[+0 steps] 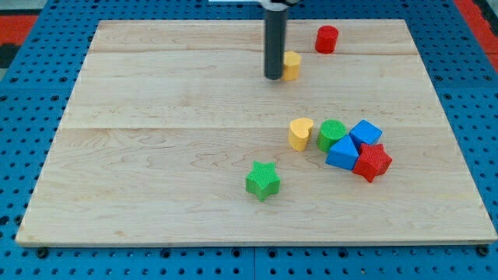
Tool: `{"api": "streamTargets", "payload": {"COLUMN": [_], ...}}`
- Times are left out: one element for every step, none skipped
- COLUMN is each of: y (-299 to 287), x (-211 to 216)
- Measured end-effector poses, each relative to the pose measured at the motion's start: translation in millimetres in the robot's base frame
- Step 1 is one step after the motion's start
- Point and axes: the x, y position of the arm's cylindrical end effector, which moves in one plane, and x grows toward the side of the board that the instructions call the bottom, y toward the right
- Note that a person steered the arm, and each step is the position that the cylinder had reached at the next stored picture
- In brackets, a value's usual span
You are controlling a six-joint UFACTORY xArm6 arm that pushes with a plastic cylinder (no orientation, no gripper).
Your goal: Slide yellow heart to the bottom left of the yellow hexagon
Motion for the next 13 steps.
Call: {"api": "streamTargets", "payload": {"y": [15, 59, 55, 16, -48, -79, -49, 2, 33, 47, 52, 59, 92], "x": [-30, -49, -35, -5, 6, 82, 138, 143, 158, 167, 141, 122, 104]}}
